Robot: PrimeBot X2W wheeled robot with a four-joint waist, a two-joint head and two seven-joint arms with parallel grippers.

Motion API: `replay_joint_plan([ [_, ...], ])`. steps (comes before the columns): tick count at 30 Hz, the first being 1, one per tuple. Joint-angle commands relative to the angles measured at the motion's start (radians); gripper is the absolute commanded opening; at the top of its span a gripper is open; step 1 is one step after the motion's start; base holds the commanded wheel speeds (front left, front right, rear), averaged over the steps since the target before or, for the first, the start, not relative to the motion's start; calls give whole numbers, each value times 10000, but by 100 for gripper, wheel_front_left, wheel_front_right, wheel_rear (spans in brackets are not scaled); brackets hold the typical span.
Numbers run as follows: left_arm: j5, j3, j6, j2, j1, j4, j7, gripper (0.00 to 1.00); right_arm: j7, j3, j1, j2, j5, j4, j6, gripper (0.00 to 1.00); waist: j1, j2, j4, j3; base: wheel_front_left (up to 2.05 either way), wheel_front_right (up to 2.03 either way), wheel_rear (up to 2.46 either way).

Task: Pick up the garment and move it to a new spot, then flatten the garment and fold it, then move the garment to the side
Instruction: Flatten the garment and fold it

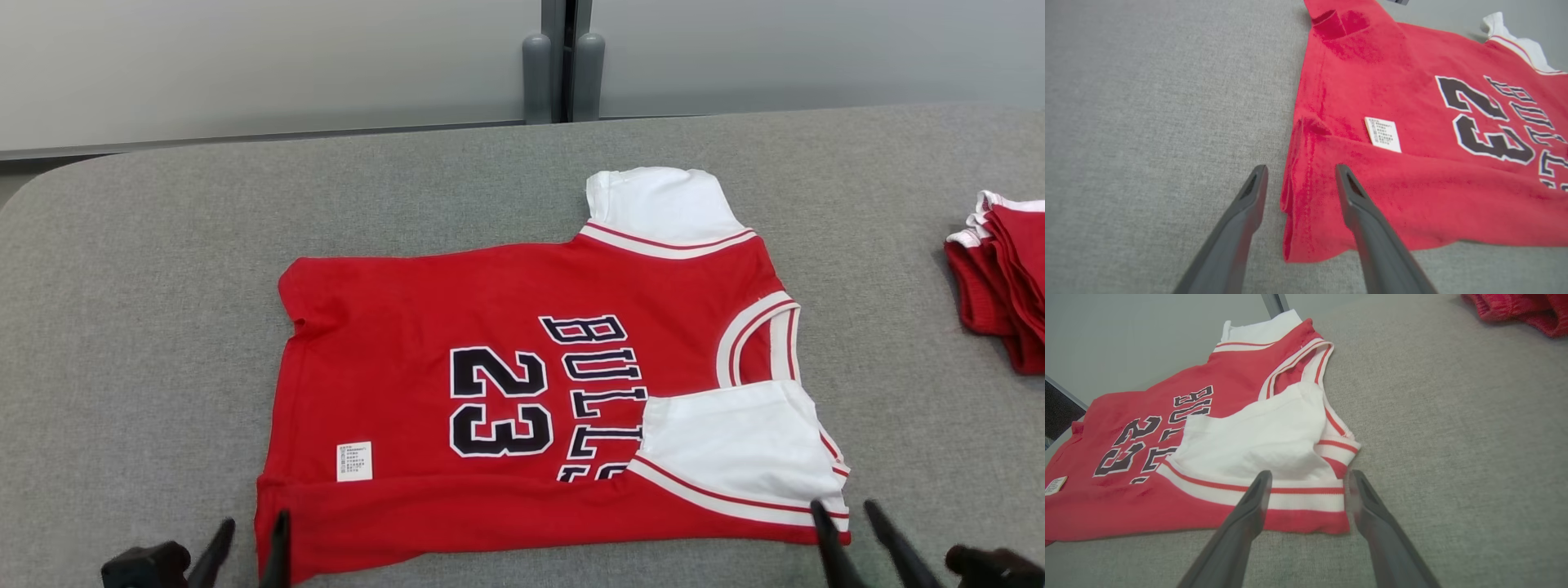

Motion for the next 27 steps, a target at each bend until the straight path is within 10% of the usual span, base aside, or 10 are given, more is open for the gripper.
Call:
replay_joint_plan([
  [1,70,70,73,-4,-140,-106,-145,100,-126,-143,-177,-38,-115,-118,0,100,0,-1,-2,-14,0,0,0],
  [27,1261,-184,407,53,-2146,-242,-2386,100,499,-845,-1322,267,-1939,-2884,0,100,0,-1,-204,130,0,0,0],
])
